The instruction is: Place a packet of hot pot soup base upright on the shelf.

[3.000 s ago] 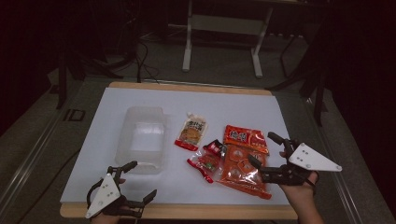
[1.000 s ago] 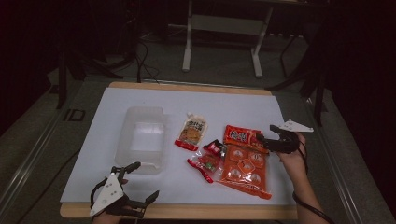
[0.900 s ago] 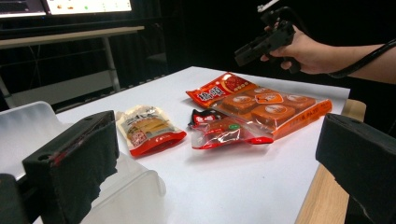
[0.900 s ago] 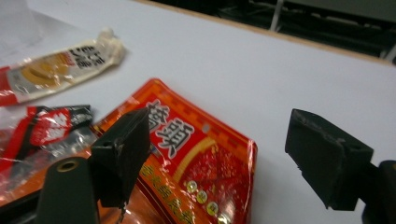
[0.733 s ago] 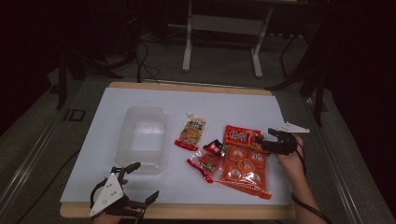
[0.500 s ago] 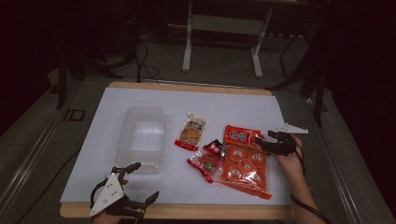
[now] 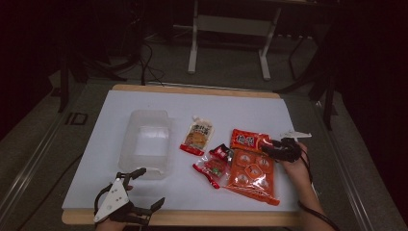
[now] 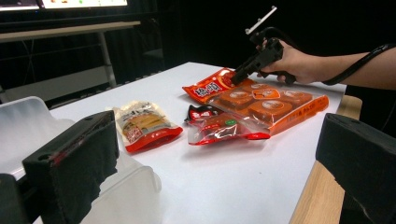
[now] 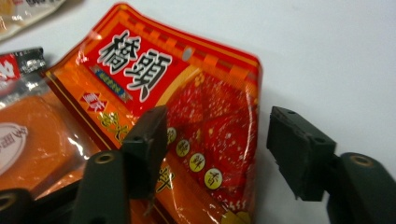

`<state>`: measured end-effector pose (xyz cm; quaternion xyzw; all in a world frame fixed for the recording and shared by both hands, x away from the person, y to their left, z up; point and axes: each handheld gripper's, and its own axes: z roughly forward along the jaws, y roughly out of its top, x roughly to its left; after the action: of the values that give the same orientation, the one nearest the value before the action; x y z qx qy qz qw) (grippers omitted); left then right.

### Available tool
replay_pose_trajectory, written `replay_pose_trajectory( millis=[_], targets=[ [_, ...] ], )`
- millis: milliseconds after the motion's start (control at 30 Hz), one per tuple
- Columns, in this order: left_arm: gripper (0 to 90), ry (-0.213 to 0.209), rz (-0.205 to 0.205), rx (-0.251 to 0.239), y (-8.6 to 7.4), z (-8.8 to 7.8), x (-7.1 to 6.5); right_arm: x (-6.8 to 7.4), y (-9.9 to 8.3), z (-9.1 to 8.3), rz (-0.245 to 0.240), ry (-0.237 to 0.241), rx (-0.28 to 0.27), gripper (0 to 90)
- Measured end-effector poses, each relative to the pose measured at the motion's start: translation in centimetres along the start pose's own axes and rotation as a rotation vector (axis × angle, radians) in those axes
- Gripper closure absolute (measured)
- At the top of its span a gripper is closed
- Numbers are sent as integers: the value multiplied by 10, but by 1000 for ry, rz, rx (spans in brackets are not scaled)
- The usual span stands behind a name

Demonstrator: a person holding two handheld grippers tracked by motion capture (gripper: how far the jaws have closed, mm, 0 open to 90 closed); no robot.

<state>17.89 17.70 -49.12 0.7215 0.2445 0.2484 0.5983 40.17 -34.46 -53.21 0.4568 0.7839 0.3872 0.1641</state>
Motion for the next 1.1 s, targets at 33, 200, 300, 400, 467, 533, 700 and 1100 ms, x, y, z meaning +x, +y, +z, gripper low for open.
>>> replay_pose_trajectory(
  millis=[33, 200, 300, 400, 467, 533, 700, 1100],
  targets=[
    [0, 0, 0, 0, 0, 0, 0, 0, 0, 1, 6, 13, 2, 448],
    [0, -4, -2, 2, 0, 1, -1, 1, 1, 0, 31, 27, 10, 574],
    [0, -1, -1, 1, 0, 1, -1, 1, 2, 0, 37, 25, 17, 615],
    [0, -1, -2, -1, 0, 1, 0, 3, 4, 1, 41, 15, 25, 735],
    [0, -1, -2, 0, 0, 1, 0, 4, 5, 0, 46, 18, 28, 815],
    [0, -3, -4, 3, 0, 1, 0, 5, 7, -1, 40, 26, 33, 858],
    [0, 1, 2, 6, 0, 1, -1, 10, 12, -7, 51, 26, 37, 887],
    [0, 16, 4, 8, 0, 1, 1, 26, 27, -34, -17, 9, -43, 893]
  ],
)
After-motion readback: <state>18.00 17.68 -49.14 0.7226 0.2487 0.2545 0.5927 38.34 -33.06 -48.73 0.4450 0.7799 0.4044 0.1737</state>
